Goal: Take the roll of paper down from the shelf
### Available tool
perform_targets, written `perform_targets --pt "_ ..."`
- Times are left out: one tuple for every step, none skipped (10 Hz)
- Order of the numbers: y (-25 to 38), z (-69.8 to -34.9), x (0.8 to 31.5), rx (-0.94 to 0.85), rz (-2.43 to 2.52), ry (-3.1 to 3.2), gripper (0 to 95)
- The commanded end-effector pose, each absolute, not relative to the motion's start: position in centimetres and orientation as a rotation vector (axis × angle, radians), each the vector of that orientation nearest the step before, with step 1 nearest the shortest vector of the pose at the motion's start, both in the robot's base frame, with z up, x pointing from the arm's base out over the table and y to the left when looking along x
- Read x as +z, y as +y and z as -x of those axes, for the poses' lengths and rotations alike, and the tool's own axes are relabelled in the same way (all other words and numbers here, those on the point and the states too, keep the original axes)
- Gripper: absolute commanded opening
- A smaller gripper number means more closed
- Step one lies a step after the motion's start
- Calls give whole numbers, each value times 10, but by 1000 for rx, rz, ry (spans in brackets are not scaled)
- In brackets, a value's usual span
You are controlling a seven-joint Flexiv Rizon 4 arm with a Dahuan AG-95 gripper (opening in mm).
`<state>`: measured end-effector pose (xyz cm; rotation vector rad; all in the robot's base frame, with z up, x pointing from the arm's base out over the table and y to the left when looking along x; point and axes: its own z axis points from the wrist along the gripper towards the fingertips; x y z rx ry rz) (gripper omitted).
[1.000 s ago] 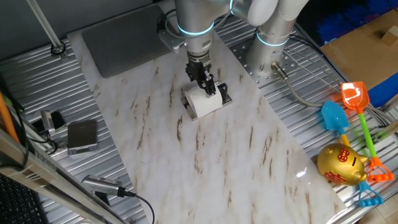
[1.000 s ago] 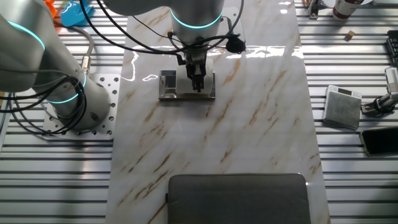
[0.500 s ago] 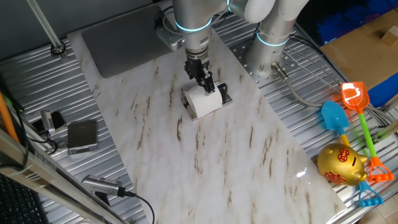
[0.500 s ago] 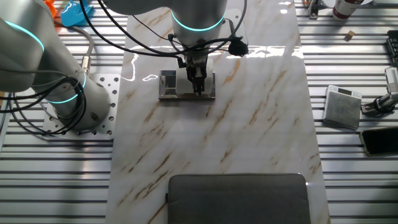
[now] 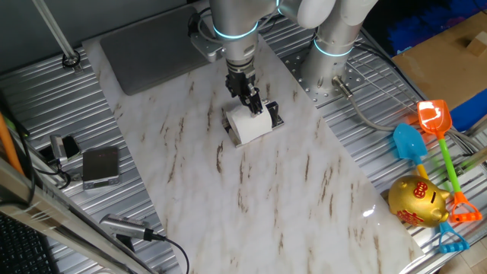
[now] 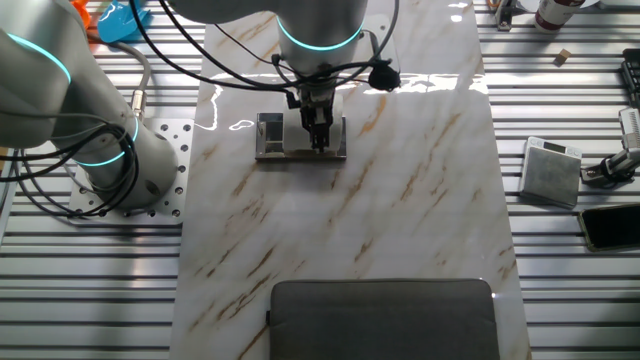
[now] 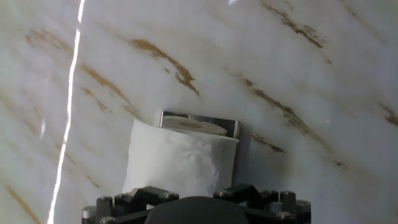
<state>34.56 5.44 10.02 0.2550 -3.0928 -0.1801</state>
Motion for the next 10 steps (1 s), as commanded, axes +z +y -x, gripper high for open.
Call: perform_targets --pt "54 -347 103 -186 -259 -3086 950" --pt "54 -348 103 -186 -265 -3087 950" --pt "54 -348 103 -185 -264 -3087 760" --pt "54 -348 103 -186 -262 -3087 950" --pt "54 -352 104 -188 -264 -3086 950" --pt "54 -355 106 -189 -266 -3084 950" --pt "55 -366 110 -190 -261 -3076 950" --pt "58 -376 112 -190 -252 -3078 950" --pt "61 -384 113 -190 -247 -3079 950" --pt "65 -394 114 -190 -239 -3083 950"
